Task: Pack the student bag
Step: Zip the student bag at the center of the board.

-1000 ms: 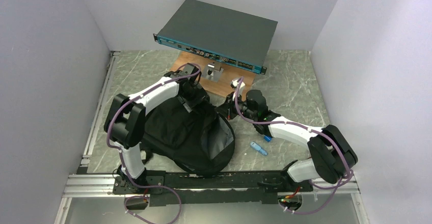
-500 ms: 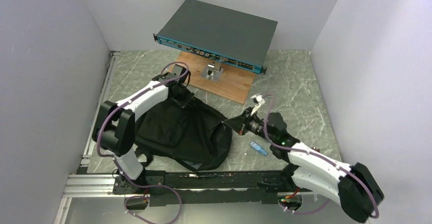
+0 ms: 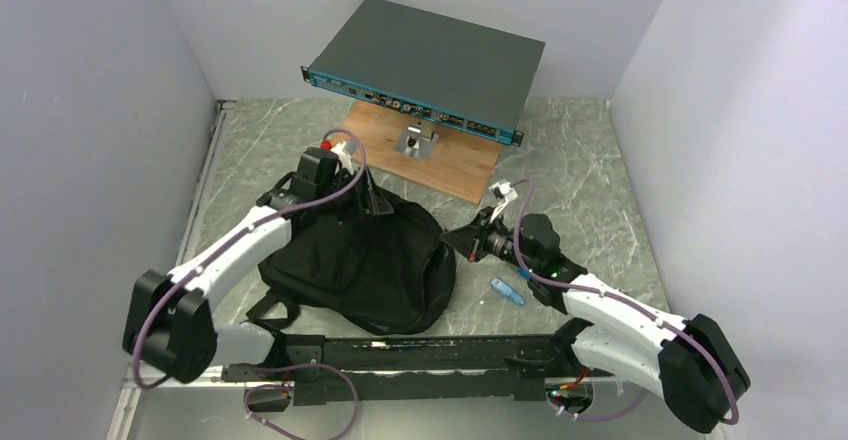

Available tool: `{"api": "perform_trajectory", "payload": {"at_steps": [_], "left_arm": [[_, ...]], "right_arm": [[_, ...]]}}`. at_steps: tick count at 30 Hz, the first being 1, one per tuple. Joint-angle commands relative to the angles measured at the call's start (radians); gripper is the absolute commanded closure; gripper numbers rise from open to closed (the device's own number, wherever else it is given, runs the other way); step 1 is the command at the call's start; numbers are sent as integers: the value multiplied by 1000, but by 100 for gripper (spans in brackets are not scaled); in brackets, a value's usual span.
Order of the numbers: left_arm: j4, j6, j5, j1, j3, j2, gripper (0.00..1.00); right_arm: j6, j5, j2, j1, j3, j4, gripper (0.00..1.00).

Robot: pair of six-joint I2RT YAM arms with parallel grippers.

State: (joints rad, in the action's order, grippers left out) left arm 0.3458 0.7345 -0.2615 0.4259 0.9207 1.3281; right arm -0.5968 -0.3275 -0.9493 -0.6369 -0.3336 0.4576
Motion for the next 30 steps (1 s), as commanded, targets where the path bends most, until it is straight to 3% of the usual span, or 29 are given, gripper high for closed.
{"api": "perform_trajectory", "payload": {"at_steps": [1, 3, 6, 11, 14, 19, 25, 30], "left_arm": [[-109, -241, -268, 104, -41, -145, 33], [-171, -319, -246, 224, -82, -216, 31], [-279, -370, 29, 389, -159, -315, 30], [-748, -427, 253, 480, -396, -377, 31], [-901, -473, 258, 485, -432, -324, 34], [-997, -491, 220, 494, -409, -229, 41], [-1052, -485, 186, 501, -368, -145, 53], [-1049, -473, 151, 510, -343, -95, 52]], "right_arm": [[21, -65, -52, 7, -90, 37, 100], [-9, -77, -80, 6, -155, -50, 100], [-92, -81, -93, 6, -243, -198, 100], [-245, -74, -58, 6, -265, -303, 100], [-365, -57, -42, 6, -248, -284, 100], [-467, -23, -26, 7, -222, -235, 100], [-475, 5, -14, 6, -236, -264, 100], [-506, 12, -13, 6, -250, -251, 100]]}}
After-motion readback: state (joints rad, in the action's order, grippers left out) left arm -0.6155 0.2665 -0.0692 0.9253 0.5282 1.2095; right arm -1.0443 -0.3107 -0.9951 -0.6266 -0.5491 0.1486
